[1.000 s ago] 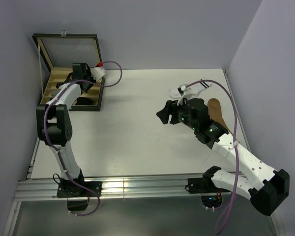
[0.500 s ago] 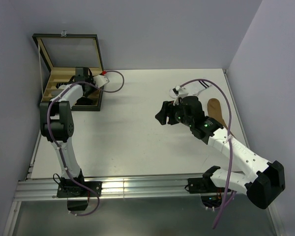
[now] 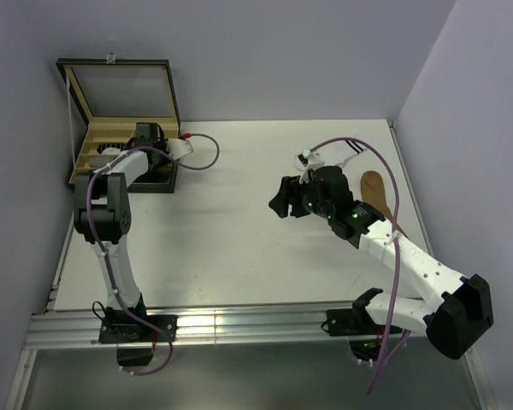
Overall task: Roll the socks
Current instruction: Place the sock in the storage box.
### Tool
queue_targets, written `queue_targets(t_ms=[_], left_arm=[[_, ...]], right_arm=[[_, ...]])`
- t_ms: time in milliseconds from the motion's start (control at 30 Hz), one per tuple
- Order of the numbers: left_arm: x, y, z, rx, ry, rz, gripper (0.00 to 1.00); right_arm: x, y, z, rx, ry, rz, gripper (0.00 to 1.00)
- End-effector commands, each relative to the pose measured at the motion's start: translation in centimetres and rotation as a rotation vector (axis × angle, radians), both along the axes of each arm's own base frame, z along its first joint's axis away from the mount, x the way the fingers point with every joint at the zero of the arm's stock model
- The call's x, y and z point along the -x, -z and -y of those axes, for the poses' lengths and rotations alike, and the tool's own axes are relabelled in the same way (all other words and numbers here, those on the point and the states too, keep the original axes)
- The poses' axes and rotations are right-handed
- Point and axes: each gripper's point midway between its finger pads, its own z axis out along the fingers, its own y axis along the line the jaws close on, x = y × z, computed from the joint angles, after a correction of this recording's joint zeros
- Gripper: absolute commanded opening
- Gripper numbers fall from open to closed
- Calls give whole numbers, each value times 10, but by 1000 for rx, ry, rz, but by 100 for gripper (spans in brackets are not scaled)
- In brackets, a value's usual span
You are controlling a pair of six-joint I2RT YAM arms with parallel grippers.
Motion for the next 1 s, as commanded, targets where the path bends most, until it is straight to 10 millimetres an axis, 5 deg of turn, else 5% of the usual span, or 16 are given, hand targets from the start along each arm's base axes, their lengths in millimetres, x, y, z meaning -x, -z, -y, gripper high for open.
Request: queue_targets(t_ms=[0,333,967], left_arm=[[-7,10,-2,-57,37,14,10],[9,31,11,-45,85,-30,20],[8,-1,30,84,138,-50,38]], right_arm=[[-5,-6,-1,-22,6,13,69],[-6,1,-2,-21,3,-3,68],[-7,3,-1,-17,4,-7,67]])
